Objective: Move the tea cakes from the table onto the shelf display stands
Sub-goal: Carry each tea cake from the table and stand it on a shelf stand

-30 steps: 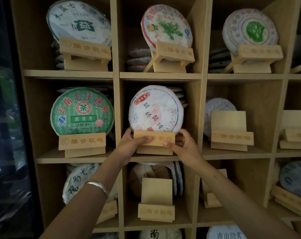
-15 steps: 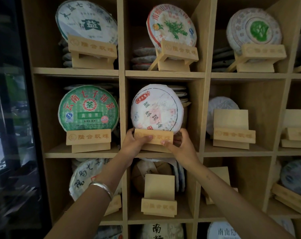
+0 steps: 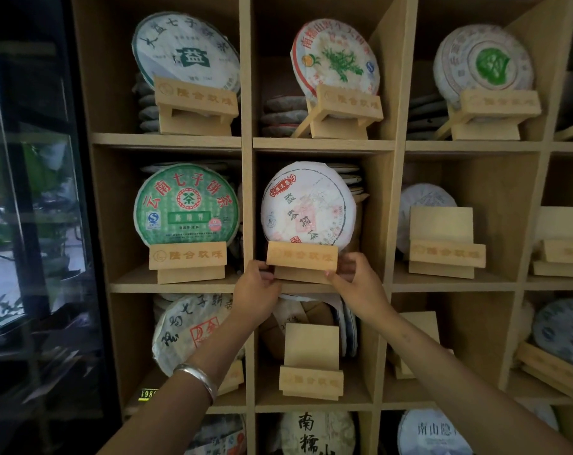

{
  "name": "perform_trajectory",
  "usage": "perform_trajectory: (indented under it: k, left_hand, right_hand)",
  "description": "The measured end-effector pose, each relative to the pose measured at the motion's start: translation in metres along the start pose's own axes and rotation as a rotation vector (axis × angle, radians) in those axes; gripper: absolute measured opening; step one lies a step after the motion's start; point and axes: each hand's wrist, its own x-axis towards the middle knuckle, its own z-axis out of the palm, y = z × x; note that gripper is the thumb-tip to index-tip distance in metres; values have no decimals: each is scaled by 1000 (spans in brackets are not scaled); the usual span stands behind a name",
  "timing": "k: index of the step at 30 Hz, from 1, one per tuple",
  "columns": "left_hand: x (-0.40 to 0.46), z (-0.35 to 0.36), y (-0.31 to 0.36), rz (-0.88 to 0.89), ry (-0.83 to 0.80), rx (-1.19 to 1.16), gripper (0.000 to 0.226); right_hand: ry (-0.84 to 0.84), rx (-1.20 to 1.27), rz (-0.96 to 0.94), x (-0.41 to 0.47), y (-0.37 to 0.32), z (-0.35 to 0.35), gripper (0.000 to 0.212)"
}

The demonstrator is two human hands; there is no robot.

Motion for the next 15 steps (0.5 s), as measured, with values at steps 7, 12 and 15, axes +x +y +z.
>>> perform_trajectory:
  k: [7, 12, 15]
  left_hand:
    - [-25, 7, -13, 92, -132, 223, 18]
    - [-49, 48, 12, 163, -349, 218, 6]
    - [-76, 89, 39, 225, -555, 201, 5]
  right_hand:
    - [25, -193, 15, -37, 2, -24, 49]
    - [81, -297, 51, -88, 12, -78, 41]
    - [164, -408, 131, -133, 22, -136, 43]
